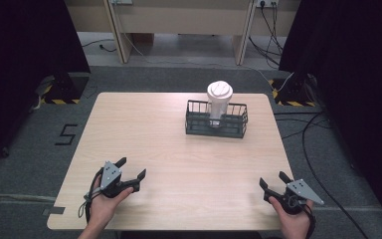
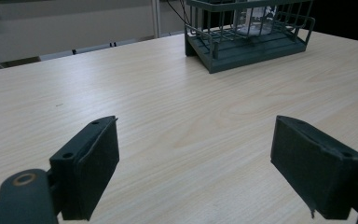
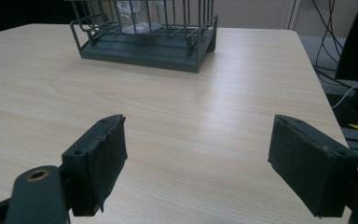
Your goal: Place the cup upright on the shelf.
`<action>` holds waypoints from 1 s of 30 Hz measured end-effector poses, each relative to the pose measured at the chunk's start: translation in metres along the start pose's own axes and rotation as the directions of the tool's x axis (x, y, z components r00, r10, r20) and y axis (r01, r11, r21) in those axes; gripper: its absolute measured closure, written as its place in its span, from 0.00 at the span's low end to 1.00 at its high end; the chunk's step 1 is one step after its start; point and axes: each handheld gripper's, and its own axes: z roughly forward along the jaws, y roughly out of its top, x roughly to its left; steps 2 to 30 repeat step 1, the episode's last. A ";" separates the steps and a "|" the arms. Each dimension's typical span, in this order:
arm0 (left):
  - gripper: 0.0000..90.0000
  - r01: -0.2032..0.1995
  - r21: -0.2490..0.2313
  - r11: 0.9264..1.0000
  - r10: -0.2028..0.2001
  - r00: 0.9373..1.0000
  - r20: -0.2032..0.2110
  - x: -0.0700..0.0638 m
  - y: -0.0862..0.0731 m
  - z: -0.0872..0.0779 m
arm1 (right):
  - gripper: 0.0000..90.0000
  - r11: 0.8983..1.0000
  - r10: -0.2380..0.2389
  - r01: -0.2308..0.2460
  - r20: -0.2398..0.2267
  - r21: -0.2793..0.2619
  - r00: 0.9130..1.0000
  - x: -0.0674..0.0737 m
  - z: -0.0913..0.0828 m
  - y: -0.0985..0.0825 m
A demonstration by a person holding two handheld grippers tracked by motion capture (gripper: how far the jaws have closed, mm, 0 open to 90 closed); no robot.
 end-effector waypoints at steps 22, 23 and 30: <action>0.16 0.000 -0.001 1.000 0.000 1.000 0.003 0.000 0.000 0.000 | 0.22 1.000 0.000 0.000 0.000 0.000 1.000 0.000 0.000 0.000; 0.16 0.000 -0.001 1.000 0.000 1.000 0.003 0.000 0.000 0.000 | 0.22 1.000 0.000 0.000 0.000 0.000 1.000 0.000 0.000 0.000; 0.16 0.000 -0.001 1.000 0.000 1.000 0.003 0.000 0.000 0.000 | 0.22 1.000 0.000 0.000 0.000 0.000 1.000 0.000 0.000 0.000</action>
